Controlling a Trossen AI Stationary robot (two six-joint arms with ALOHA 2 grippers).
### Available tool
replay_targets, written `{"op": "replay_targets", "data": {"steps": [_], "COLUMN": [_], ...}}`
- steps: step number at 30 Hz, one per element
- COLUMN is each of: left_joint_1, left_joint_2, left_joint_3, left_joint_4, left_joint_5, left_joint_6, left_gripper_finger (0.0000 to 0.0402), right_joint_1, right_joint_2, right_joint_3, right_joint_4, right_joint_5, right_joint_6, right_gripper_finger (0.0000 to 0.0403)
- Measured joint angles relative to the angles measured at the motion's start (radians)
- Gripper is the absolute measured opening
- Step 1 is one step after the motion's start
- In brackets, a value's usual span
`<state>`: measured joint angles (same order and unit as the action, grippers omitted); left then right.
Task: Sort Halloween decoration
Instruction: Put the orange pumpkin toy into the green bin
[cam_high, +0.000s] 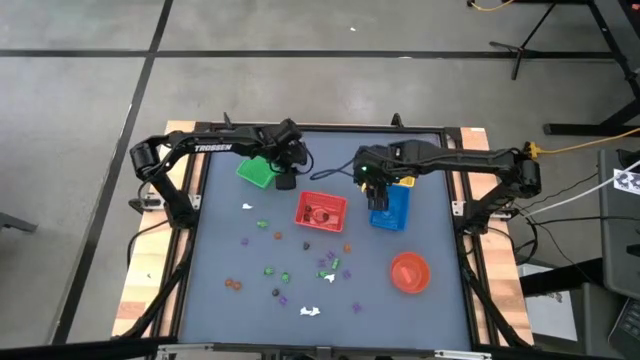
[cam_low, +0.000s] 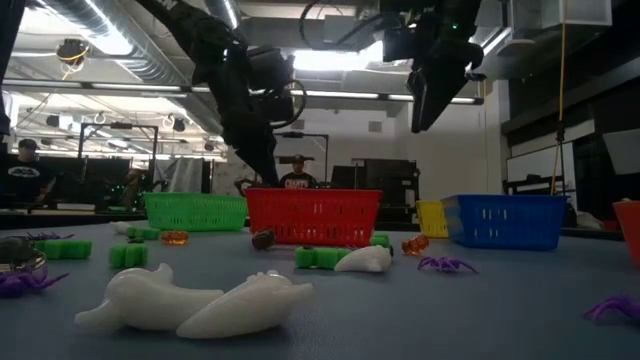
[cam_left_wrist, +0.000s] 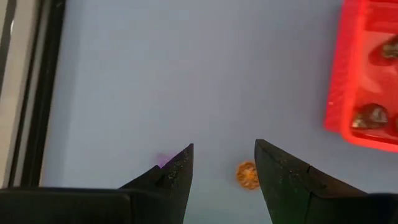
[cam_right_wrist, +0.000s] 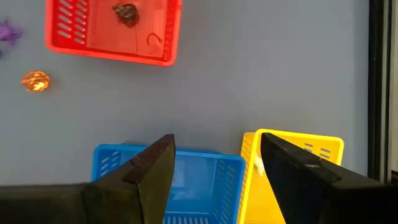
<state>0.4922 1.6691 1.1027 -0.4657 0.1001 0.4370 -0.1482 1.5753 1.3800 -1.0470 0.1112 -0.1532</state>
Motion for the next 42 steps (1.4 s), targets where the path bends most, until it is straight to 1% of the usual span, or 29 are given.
{"op": "replay_targets", "data": {"steps": [6,12,21,31,35,42], "left_joint_1": [-0.036,-0.042,-0.041,-0.034,-0.028,-0.014], "left_joint_2": [0.0,0.003,0.082,0.155,0.158,0.167], "left_joint_3": [0.0,0.0,0.0,0.0,0.0,0.0], "left_joint_4": [-0.026,-0.031,-0.036,-0.053,-0.057,-0.059], "left_joint_5": [0.0,0.0,0.005,0.001,-0.014,0.001], "left_joint_6": [0.035,0.041,0.042,0.042,0.041,0.017], "left_gripper_finger": [0.0155,0.0155,0.0155,0.0155,0.0155,0.0155], "right_joint_1": [0.037,0.071,0.118,0.115,0.115,0.116], "right_joint_2": [0.0,0.0,0.0,0.0,0.0,0.0], "right_joint_3": [0.0,0.0,0.0,0.0,0.0,0.0], "right_joint_4": [0.0,0.0,0.001,0.001,0.002,0.002], "right_joint_5": [0.0,0.0,0.0,0.0,0.0,0.0], "right_joint_6": [0.038,0.044,0.044,0.048,0.048,0.048], "right_gripper_finger": [0.0237,0.0237,0.0237,0.0237,0.0237,0.0237]}}
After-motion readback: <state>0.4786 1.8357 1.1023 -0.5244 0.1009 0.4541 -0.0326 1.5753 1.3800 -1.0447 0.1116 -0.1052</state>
